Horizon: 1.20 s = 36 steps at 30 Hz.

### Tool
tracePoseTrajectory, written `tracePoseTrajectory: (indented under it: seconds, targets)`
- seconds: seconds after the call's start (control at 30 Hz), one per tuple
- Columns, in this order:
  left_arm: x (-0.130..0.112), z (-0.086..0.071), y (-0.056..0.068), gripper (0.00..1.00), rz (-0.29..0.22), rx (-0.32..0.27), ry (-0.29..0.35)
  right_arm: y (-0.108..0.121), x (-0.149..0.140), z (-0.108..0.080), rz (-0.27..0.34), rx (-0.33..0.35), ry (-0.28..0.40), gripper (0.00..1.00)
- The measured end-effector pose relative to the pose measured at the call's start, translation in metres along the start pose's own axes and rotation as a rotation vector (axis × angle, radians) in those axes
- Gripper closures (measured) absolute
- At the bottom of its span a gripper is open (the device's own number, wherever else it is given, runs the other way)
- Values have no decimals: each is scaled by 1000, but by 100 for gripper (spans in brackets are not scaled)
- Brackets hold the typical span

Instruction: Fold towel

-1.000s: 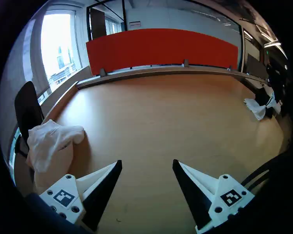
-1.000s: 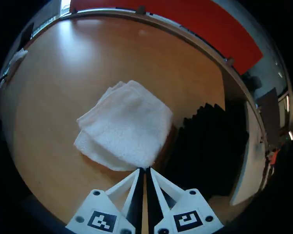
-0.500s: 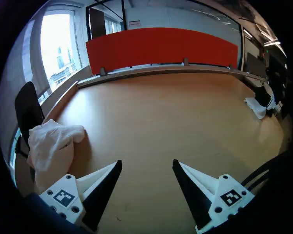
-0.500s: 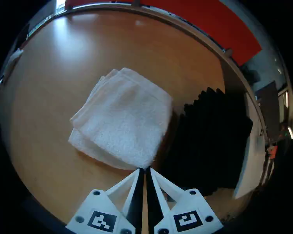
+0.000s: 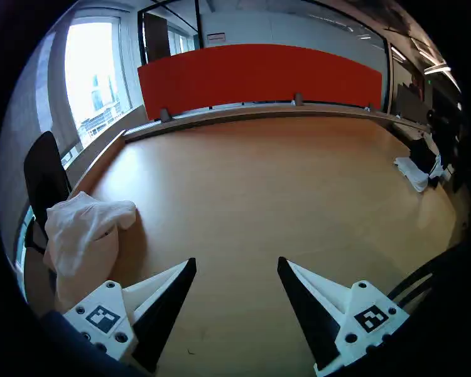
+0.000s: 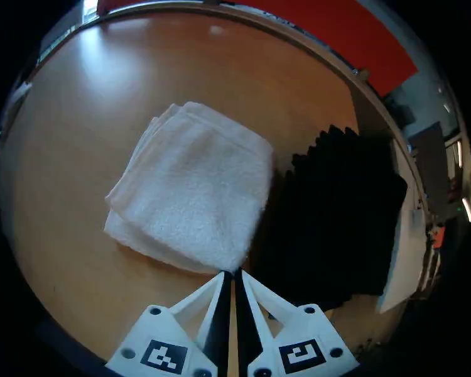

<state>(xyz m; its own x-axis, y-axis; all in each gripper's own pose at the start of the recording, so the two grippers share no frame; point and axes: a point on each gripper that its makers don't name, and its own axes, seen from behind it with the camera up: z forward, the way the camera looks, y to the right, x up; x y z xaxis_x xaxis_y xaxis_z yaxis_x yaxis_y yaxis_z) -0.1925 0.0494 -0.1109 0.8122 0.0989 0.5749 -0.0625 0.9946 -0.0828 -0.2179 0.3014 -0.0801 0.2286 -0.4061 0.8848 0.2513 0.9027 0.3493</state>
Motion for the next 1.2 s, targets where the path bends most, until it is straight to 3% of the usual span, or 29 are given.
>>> tracePoseTrajectory:
  seconds: [0.87, 1.07, 1.2]
  targets:
    - [3, 2, 3, 4, 5, -7, 1, 0, -11, 2, 29, -14, -26, 95]
    - [4, 4, 4, 4, 3, -8, 3, -1, -9, 0, 29, -11, -14, 91]
    - [4, 4, 3, 4, 3, -7, 4, -2, -9, -2, 25, -7, -6, 81]
